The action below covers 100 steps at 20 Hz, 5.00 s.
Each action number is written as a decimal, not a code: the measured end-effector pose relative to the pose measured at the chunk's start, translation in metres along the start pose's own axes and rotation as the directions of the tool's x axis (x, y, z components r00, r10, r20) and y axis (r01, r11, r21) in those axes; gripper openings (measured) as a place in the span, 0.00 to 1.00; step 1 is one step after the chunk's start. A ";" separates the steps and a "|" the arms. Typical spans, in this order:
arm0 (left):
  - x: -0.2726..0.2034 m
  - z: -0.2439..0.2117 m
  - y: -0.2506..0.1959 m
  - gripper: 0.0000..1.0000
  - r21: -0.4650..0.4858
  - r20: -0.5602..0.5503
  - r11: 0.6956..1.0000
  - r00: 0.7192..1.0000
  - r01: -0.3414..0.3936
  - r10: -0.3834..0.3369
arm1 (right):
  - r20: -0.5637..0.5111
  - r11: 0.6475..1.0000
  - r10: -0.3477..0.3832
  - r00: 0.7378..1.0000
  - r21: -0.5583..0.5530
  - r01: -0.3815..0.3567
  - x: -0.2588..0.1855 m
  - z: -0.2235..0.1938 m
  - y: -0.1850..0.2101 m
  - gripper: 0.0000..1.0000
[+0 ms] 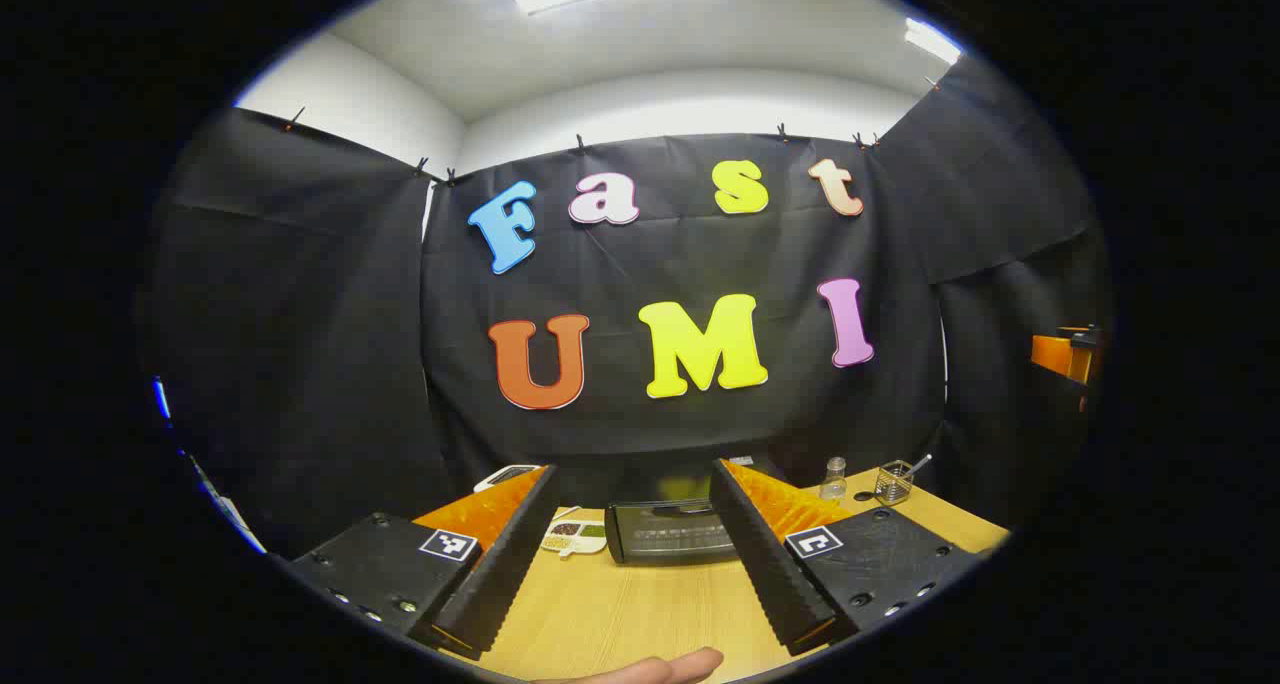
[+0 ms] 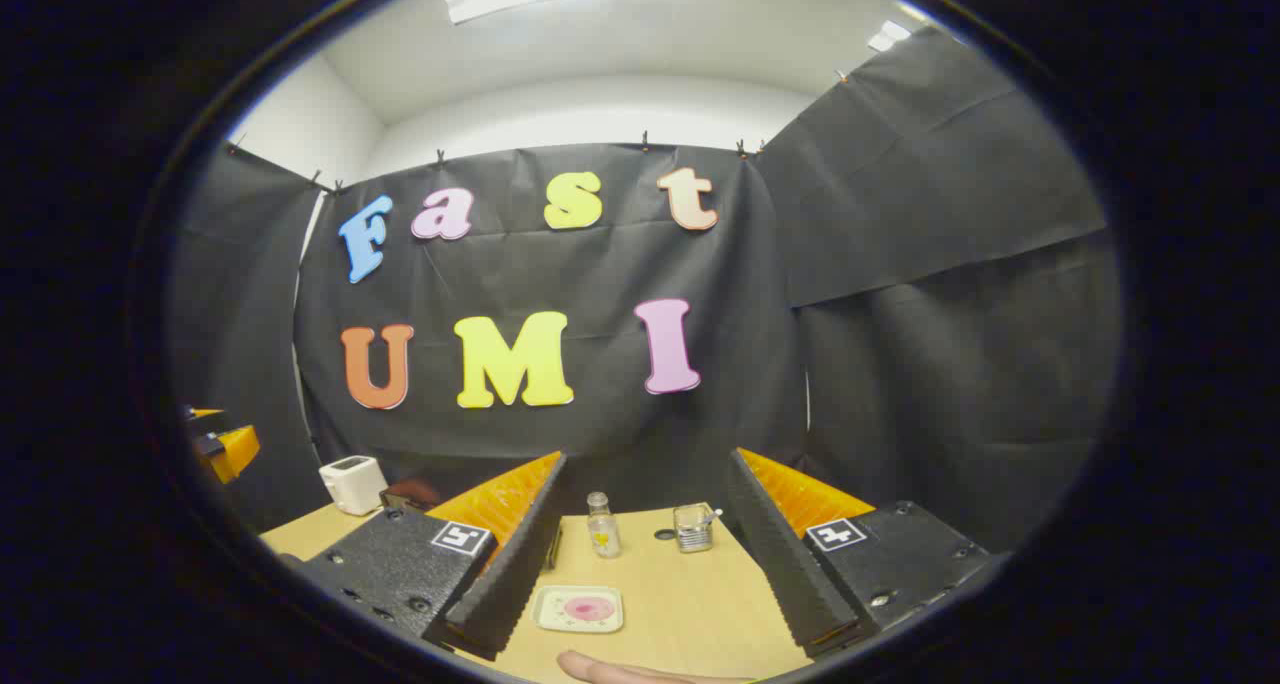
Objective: Open the electric oven with the left hand, put the food in, and close the electric oven.
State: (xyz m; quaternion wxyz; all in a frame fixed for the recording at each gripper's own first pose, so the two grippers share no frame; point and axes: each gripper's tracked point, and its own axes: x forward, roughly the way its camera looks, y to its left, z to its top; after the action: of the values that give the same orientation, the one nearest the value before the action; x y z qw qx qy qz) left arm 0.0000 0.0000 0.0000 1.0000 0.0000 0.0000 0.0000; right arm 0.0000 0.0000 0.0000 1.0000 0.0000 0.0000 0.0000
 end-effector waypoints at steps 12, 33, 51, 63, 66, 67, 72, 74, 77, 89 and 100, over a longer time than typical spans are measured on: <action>0.030 -0.001 -0.015 0.96 -0.050 0.018 0.998 0.999 0.042 -0.041 | 0.061 0.997 0.073 0.995 -0.024 -0.072 0.019 -0.008 -0.015 0.94; 0.262 -0.160 -0.098 0.96 -0.148 -0.379 0.982 0.910 0.117 -0.166 | 0.077 0.995 0.075 0.994 -0.067 -0.070 0.087 -0.004 -0.030 0.96; 0.304 -0.235 -0.110 0.94 -0.120 -0.539 0.987 0.828 0.106 -0.155 | 0.013 1.000 0.005 1.000 0.029 -0.006 0.122 -0.034 -0.054 0.96; 0.281 -0.237 -0.108 0.95 -0.133 -0.503 0.986 0.850 0.103 -0.156 | 0.000 0.999 -0.011 1.000 0.043 0.011 0.108 -0.037 -0.064 0.96; 0.263 -0.239 -0.106 0.95 -0.148 -0.498 0.984 0.853 0.095 -0.157 | -0.001 0.999 -0.004 1.000 0.039 0.004 0.104 -0.035 -0.059 1.00; 0.257 -0.240 -0.106 0.95 -0.150 -0.493 0.984 0.855 0.095 -0.158 | -0.002 0.999 0.000 1.000 0.034 0.000 0.102 -0.035 -0.057 0.96; 0.229 -0.249 -0.104 0.95 -0.169 -0.475 0.981 0.864 0.094 -0.165 | -0.025 1.000 0.011 1.000 0.020 -0.011 0.100 -0.046 -0.047 0.96; 0.219 -0.253 -0.104 0.95 -0.171 -0.462 0.980 0.870 0.103 -0.172 | -0.049 1.000 0.013 0.999 0.018 -0.012 0.102 -0.054 -0.046 0.96; 0.204 -0.262 -0.105 0.96 -0.146 -0.439 0.978 0.876 0.148 -0.198 | -0.093 0.999 0.022 0.995 0.032 -0.019 0.105 -0.065 -0.042 1.00; 0.173 -0.289 -0.104 0.94 -0.107 -0.385 0.981 0.903 0.161 -0.190 | -0.103 0.999 0.035 0.994 0.013 -0.034 0.111 -0.071 -0.030 0.96; 0.131 -0.351 -0.109 0.95 -0.109 -0.466 0.981 0.863 0.163 -0.195 | -0.160 0.999 0.050 0.986 -0.013 -0.053 0.120 -0.098 -0.015 0.96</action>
State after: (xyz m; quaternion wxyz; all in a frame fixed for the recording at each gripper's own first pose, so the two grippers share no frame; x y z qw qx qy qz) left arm 0.1313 -0.1085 -0.3513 0.9645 -0.0327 0.2449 -0.0930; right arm 0.1200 -0.0149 -0.0983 0.9964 -0.0085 0.0801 0.0259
